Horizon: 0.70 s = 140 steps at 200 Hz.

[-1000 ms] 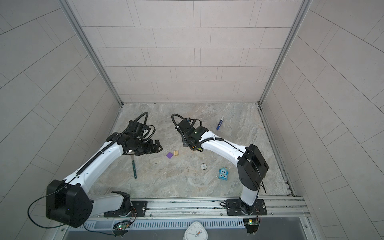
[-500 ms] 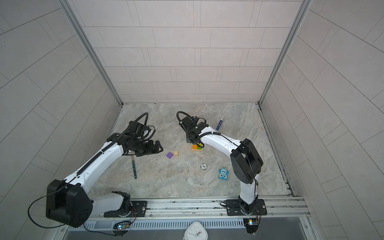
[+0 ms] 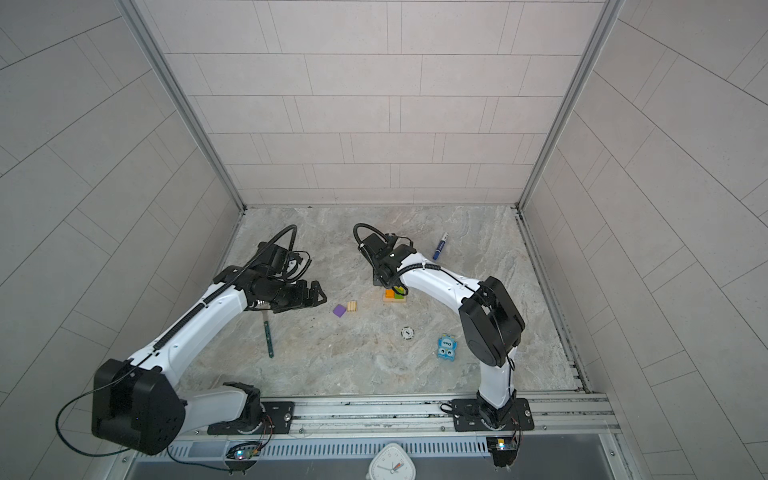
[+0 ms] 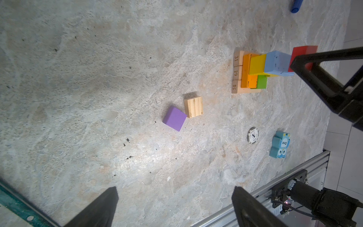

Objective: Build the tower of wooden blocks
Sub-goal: 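Carry the red cube over the tower and lower it onto the light blue block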

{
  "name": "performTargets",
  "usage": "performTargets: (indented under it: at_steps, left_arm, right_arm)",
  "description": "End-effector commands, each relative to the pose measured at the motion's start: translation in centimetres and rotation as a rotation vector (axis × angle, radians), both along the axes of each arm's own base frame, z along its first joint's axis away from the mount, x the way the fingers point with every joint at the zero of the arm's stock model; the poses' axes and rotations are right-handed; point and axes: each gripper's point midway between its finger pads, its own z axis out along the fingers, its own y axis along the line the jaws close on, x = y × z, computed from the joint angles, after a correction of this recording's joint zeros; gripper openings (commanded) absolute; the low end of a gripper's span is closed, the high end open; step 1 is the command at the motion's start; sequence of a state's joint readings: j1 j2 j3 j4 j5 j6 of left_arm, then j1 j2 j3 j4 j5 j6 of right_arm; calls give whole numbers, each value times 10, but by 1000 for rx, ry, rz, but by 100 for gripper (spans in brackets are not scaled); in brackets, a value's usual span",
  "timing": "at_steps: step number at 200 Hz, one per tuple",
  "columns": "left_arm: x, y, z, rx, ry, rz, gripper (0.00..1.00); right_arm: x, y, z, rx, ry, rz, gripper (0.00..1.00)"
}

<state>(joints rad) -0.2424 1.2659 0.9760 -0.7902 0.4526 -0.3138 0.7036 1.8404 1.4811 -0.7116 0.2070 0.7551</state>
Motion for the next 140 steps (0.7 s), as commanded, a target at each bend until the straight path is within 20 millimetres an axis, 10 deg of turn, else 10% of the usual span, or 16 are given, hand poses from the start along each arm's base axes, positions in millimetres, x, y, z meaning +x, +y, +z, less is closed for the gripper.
performTargets:
  at_steps: [1,140]
  left_arm:
    - [-2,1,0,-5,-7,-4,97]
    - [-2,1,-1,-6,-3,-4,97]
  right_arm:
    - [-2,-11,-4,-22,10,-42,28]
    - [0,-13,-17,-21,25,-46,30]
